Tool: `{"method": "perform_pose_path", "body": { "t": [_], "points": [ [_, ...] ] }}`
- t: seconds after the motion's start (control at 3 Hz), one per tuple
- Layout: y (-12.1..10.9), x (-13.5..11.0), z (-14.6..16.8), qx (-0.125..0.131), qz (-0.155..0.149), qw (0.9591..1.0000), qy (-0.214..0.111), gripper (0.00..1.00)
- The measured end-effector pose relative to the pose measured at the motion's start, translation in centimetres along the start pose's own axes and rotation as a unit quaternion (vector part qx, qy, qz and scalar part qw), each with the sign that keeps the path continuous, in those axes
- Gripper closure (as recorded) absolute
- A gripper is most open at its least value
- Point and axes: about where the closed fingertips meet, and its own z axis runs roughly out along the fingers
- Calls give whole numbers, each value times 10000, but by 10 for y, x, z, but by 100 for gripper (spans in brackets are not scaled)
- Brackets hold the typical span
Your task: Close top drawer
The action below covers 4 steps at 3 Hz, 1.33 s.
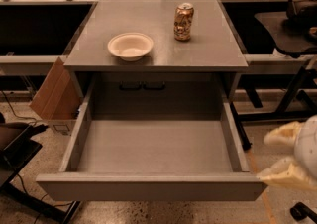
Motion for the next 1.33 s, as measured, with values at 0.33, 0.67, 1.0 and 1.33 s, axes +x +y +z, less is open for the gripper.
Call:
{"method": "perform_pose_path", "body": {
  "t": [0.33,0.67,1.0,1.33],
  "points": [
    [50,21,35,-84,162,9997,-169,72],
    [103,41,90,-393,415,9977,-373,96],
    [166,64,155,-988,686,9913,-533,100],
    [204,76,196,-1579,818,9825,-548,100]
  ]
}}
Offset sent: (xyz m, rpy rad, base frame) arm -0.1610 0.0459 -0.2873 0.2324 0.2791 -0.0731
